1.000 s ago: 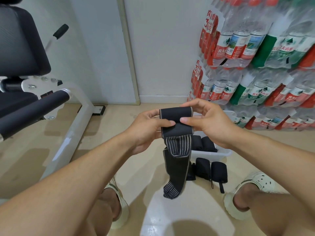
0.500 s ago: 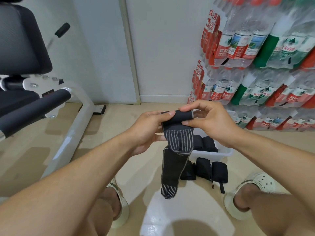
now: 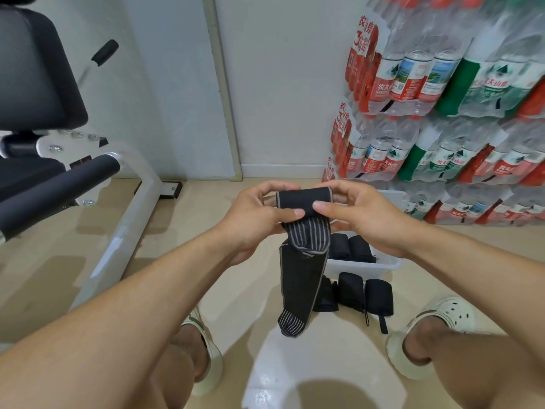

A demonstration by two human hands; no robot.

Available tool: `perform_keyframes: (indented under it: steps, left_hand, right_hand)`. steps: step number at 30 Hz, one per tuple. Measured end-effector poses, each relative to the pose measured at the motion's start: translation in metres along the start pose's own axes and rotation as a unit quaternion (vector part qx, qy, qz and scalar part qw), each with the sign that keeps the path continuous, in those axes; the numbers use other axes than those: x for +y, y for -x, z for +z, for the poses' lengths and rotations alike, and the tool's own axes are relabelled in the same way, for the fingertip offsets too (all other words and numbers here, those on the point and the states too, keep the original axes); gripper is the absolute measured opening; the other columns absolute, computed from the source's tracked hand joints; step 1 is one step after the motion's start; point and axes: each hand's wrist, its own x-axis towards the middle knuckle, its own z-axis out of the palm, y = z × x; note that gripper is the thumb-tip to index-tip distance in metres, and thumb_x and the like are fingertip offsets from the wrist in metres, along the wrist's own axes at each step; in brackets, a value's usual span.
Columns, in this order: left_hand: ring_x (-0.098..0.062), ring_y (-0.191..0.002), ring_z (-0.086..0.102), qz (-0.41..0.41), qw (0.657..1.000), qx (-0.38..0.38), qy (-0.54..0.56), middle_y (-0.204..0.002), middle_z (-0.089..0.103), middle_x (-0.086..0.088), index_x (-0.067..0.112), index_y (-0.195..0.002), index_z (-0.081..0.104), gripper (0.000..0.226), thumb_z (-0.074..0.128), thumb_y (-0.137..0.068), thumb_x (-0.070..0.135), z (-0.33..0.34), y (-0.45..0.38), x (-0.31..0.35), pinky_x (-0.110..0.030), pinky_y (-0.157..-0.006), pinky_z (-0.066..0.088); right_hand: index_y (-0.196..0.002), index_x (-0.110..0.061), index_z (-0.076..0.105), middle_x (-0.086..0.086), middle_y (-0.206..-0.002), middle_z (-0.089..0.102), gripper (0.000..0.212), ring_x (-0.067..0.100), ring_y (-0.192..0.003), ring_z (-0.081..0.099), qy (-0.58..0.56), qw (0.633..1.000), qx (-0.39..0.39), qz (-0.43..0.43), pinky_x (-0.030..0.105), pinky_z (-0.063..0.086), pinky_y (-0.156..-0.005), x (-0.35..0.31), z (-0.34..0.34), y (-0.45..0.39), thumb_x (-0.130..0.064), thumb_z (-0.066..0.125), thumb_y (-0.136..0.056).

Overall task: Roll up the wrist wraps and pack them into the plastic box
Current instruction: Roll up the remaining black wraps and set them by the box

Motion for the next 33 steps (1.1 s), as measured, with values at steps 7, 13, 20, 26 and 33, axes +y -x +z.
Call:
perform_keyframes:
  steps: [7,13,20,26,33]
  left_hand:
    - [-0.021,-0.098,0.074,-0.019,1.0,-0.003,0.011,-0.113,0.076,-0.008,0.012,-0.131,0.058,0.051,0.078,-0.085,0.006,-0.0025,0.0002,0.0012,-0.035,-0.088,0.056]
    - [-0.023,-0.097,0.067,-0.077,0.995,-0.061,-0.025,-0.106,0.074,-0.005,0.023,-0.116,0.075,0.037,0.06,-0.096,0.05,-0.002,0.0063,0.0034,-0.044,-0.097,0.052]
    - [-0.02,-0.087,0.069,-0.07,0.997,-0.022,0.014,-0.091,0.074,-0.001,0.014,-0.105,0.075,0.02,0.063,-0.098,0.028,-0.0002,0.0034,0.0029,-0.035,-0.084,0.057]
    - [-0.019,-0.076,0.073,-0.032,0.998,0.003,0.061,-0.088,0.075,-0.007,0.003,-0.112,0.067,0.021,0.07,-0.091,0.005,-0.001,-0.0003,0.0049,-0.031,-0.075,0.062]
    - [-0.019,-0.086,0.073,0.017,0.999,-0.006,0.033,-0.098,0.074,-0.007,0.008,-0.117,0.067,0.036,0.074,-0.084,-0.005,-0.0024,-0.0005,0.0038,-0.025,-0.07,0.058]
  right_hand:
    - [-0.113,-0.015,0.067,0.018,-0.117,0.07,0.028,0.033,-0.099,0.073,0.009,0.996,0.054,-0.066,0.041,0.063,-0.086,-0.0013,0.004,-0.0023,-0.002,0.073,-0.089]
    - [-0.104,-0.02,0.069,0.018,-0.112,0.071,0.03,0.038,-0.092,0.07,0.031,0.991,0.072,-0.11,0.052,0.057,-0.095,-0.0004,0.007,-0.0036,0.001,0.077,-0.084]
    - [-0.099,-0.019,0.071,0.007,-0.098,0.074,0.033,0.034,-0.094,0.069,0.109,0.981,0.059,-0.147,0.037,0.06,-0.087,0.001,0.0095,-0.0024,0.006,0.081,-0.079]
    - [-0.114,-0.017,0.069,0.003,-0.116,0.073,0.039,0.031,-0.104,0.072,0.059,0.995,0.02,-0.081,0.039,0.059,-0.095,0.0,0.0027,-0.0013,-0.008,0.082,-0.078]
    - [-0.134,-0.023,0.061,-0.003,-0.124,0.072,0.056,0.019,-0.115,0.07,-0.008,1.0,-0.015,-0.005,0.051,0.053,-0.104,0.0027,0.0042,-0.001,-0.032,0.074,-0.081]
